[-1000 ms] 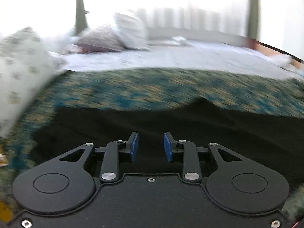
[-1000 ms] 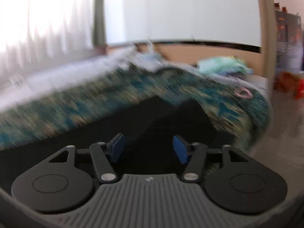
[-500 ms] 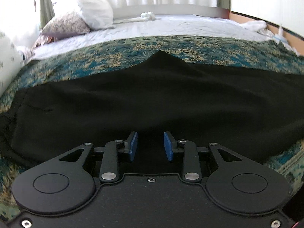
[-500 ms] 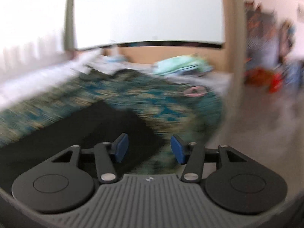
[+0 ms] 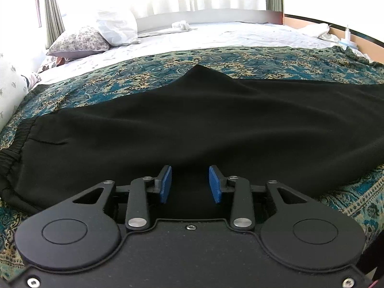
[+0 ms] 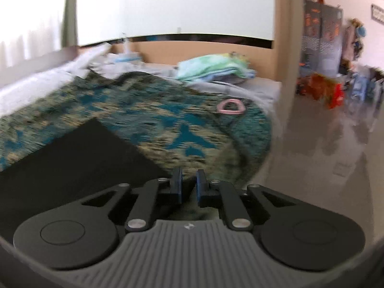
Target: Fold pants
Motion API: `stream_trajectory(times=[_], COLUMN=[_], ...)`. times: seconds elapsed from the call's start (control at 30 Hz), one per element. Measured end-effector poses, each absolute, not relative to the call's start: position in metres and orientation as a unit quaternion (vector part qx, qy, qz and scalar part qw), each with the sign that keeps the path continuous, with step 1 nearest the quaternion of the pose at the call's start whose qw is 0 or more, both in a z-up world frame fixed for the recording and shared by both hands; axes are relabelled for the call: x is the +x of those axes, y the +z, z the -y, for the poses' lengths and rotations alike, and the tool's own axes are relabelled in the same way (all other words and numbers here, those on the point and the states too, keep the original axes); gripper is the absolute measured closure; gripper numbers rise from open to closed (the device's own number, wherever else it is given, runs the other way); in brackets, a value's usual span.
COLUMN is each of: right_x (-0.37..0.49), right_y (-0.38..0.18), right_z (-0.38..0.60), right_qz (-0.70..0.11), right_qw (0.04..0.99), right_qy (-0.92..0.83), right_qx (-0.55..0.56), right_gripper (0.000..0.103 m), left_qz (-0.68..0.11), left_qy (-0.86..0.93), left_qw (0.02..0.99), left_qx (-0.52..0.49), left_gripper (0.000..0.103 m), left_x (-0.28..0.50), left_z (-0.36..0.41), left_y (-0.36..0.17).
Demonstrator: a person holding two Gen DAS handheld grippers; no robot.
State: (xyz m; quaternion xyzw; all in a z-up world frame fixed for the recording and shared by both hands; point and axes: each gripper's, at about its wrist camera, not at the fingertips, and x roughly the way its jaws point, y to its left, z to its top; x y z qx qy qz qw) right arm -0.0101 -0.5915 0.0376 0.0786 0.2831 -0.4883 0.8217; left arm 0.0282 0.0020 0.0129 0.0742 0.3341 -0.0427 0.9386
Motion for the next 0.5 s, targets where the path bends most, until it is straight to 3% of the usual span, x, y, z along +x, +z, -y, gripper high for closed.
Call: stream_trajectory(times=[0.1,0.13,0.17,0.2,0.23,0.33,0.47,0.5], right_x=[-0.028,-0.035,-0.04,-0.042,-0.04,-0.023,0.015,0.027], right_y=[0.04,0.042,0.046,0.05,0.054,0.069,0.084,0.085], right_z=[0.607,0.609,0.607,0.602,0.596,0.562,0.498,0.477], right_qz=[-0.285,-0.276,-0.265,-0.259,-0.255,-0.243,-0.266,-0.273], right_qw=[0.806,0.811,0.82,0.826,0.836,0.874,0.925,0.934], right_qy=[-0.51,-0.504,-0.493,-0.486,-0.474,-0.416,-0.267,-0.225], right_qx=[0.099,0.111,0.12,0.119,0.109,0.068,0.054,0.051], right_gripper=[0.095,0.085,0.083,0.065,0.057,0.047,0.041,0.04], left_qz=[-0.333,-0.333,-0.332,-0.333,-0.335,-0.343,-0.329,-0.324], left_qy=[-0.046,-0.047,-0.047,-0.046,-0.045,-0.048,-0.046,-0.045], left_qw=[0.939,0.939,0.939,0.939,0.939,0.937,0.943,0.945], left_qx=[0.071,0.071,0.07,0.07,0.069,0.054,0.02,0.015], left_gripper=[0.067,0.067,0.066,0.066,0.066,0.065,0.066,0.074], left_x=[0.028,0.028,0.028,0.029,0.029,0.034,0.047,0.052], left_z=[-0.005,-0.005,-0.005,-0.006,-0.006,-0.01,-0.026,-0.029], left_y=[0.013,0.013,0.013,0.013,0.015,0.023,0.042,0.047])
